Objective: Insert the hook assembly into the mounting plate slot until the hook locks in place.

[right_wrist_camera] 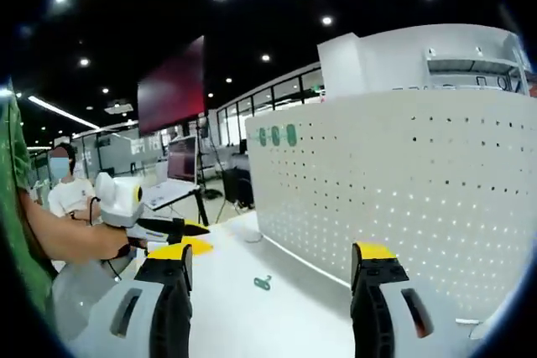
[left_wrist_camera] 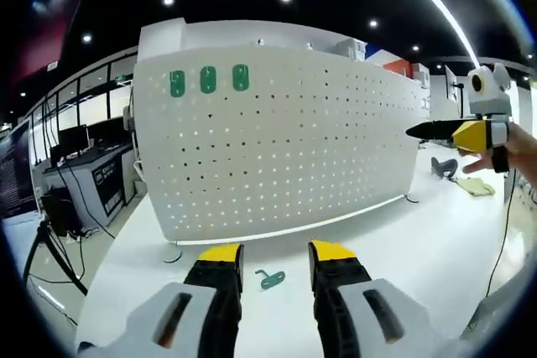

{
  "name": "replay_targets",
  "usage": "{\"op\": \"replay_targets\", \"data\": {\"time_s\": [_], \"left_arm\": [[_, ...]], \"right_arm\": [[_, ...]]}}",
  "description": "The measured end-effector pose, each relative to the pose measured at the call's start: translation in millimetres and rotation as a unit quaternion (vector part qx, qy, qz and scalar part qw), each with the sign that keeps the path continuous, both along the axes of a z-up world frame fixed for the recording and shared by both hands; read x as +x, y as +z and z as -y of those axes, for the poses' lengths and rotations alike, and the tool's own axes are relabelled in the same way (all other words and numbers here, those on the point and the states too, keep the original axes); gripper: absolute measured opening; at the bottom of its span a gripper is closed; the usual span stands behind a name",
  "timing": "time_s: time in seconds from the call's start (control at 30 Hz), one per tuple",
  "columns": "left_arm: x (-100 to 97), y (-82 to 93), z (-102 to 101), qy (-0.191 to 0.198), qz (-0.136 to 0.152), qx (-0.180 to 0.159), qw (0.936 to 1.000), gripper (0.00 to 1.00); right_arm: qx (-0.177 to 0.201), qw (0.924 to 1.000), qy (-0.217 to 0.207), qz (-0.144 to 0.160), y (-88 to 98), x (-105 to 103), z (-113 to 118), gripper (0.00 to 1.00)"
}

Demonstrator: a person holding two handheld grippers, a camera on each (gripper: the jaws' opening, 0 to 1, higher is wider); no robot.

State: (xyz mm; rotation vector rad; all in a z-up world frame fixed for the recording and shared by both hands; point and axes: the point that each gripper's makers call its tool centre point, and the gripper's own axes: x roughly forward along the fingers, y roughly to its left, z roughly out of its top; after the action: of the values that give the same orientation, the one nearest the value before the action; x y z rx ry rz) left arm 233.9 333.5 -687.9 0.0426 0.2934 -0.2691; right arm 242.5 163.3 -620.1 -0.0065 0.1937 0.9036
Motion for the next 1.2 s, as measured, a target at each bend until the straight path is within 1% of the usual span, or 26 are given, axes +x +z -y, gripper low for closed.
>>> {"op": "replay_targets", "data": {"time_s": [0.27, 0.4, 0.63, 0.73, 0.93, 1.07, 1.2], "left_arm": [[-2.9, -4.7, -2, 0.001, -0.007, 0.002, 1.0000, 0.32], [-3.8, -6.4, -3, 0.000, -0.010, 0.003, 0.9999, 0.32], [-4.6, -11.9, -5, 0.001, -0.017, 0.006, 0.9998, 0.31], [-4.1, -13.4, -4, 0.000, -0.019, 0.007, 0.9998, 0.31], [-3.0, -15.8, -2, -0.001, -0.022, 0.008, 0.9997, 0.31], [-3.0, -17.1, -2, 0.000, -0.024, 0.007, 0.9997, 0.31], [-2.5, -19.2, -2, 0.001, -0.025, 0.007, 0.9997, 0.31]], "right_arm": [[-0.006, 0.9996, 0.014, -0.024, -24.3, 13, -13, 0.75], [-0.015, 0.9988, 0.026, -0.039, -39.1, 17, -21, 0.71], [-0.021, 0.9975, 0.038, -0.055, -59.4, 24, -31, 0.65], [-0.023, 0.9969, 0.042, -0.063, -67.2, 28, -35, 0.62], [-0.028, 0.9955, 0.054, -0.073, -82.2, 33, -45, 0.52], [-0.031, 0.9946, 0.061, -0.078, -90.4, 37, -51, 0.44], [-0.030, 0.9938, 0.069, -0.082, -97.4, 40, -59, 0.40]]}}
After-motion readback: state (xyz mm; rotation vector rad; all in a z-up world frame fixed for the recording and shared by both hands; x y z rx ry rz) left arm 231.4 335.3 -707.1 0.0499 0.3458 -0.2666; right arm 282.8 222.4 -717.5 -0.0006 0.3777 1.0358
